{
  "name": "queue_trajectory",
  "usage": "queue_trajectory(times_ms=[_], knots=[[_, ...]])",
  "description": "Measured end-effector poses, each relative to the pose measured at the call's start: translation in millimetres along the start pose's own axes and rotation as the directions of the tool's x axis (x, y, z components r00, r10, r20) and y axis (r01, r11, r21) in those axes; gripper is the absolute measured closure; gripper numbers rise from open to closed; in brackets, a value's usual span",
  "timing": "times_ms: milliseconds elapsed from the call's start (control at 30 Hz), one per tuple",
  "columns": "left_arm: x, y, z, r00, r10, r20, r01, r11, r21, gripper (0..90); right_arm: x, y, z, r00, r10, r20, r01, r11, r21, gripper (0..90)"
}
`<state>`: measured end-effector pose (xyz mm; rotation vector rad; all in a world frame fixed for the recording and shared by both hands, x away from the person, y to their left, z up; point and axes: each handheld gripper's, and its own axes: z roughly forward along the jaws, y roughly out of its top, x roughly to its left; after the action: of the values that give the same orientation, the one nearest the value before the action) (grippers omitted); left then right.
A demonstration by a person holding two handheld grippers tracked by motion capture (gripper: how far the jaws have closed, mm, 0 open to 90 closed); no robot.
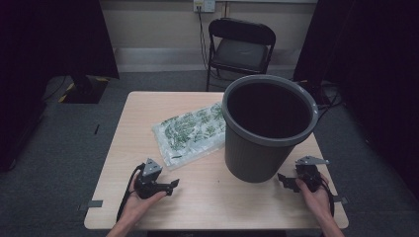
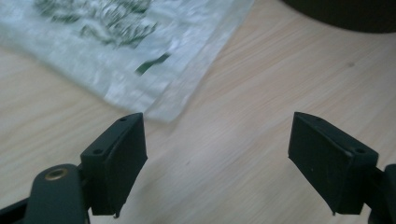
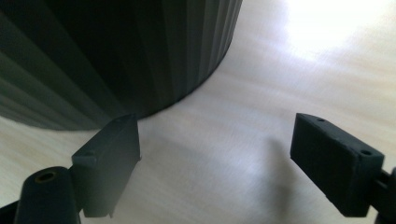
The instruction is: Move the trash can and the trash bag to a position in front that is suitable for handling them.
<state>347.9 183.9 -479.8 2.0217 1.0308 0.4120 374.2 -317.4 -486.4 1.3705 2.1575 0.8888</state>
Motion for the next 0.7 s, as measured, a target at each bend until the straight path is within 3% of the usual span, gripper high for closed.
queue_trajectory(times_ms=[67,100,167,267,333,367,433,467,567,600,700], knots=[[-4.2,9.4,3.5,0.9991,0.036,-0.024,-0.036,0.9993,-0.007,18.8,-3.2,5.6,-3.4,1.0,-0.006,0.003,0.006,1.0,-0.014,15.3],[-4.2,9.4,3.5,0.9991,0.036,-0.024,-0.036,0.9993,-0.007,18.8,-3.2,5.6,-3.4,1.0,-0.006,0.003,0.006,1.0,-0.014,15.3],[-9.2,25.5,13.1,0.9998,0.019,-0.007,-0.019,0.9997,-0.017,18.8,-10.2,12.9,-9.6,1.0,0.003,0.006,-0.003,0.999,-0.036,15.3],[-16.3,43.4,25.8,0.9991,0.037,-0.018,-0.038,0.9988,-0.03,18.5,-18.3,20.5,-16.0,0.9999,0.014,0.006,-0.013,0.998,-0.068,15.4],[-21.0,53.9,34.6,0.9993,0.032,0.018,-0.032,0.9985,-0.045,18.2,-22.8,27.2,-19.6,0.9995,0.024,0.021,-0.022,0.995,-0.096,17.3],[-22.7,59.1,38.5,0.9986,0.049,0.018,-0.048,0.9975,-0.051,17.6,-24.9,30.8,-21.5,0.9991,0.039,0.016,-0.037,0.993,-0.116,19.2],[-23.9,64.8,42.3,0.9987,0.04,0.031,-0.038,0.9976,-0.058,17.5,-25.9,34.8,-23.3,0.9987,0.051,0.004,-0.05,0.99,-0.129,20.5],[-25.9,75.2,48.6,0.9988,0.011,0.047,-0.006,0.9954,-0.096,17.5,-28.0,42.2,-26.3,0.9993,0.031,0.023,-0.027,0.99,-0.141,20.5],[-26.5,95.1,53.9,0.9978,0.027,0.061,-0.017,0.9884,-0.151,17.8,-36.9,50.2,-29.4,0.9988,0.048,0.005,-0.047,0.982,-0.185,20.2],[-26.4,102.1,55.1,0.9984,0.008,0.056,0.002,0.9862,-0.165,18.2,-39.4,52.5,-29.8,0.9984,0.057,0.003,-0.055,0.98,-0.192,19.5],[-26.5,122.0,61.7,0.9989,0.002,0.046,0.006,0.9866,-0.163,19.9,-45.6,59.1,-28.6,0.9983,0.058,0.008,-0.055,0.979,-0.198,19.4]])
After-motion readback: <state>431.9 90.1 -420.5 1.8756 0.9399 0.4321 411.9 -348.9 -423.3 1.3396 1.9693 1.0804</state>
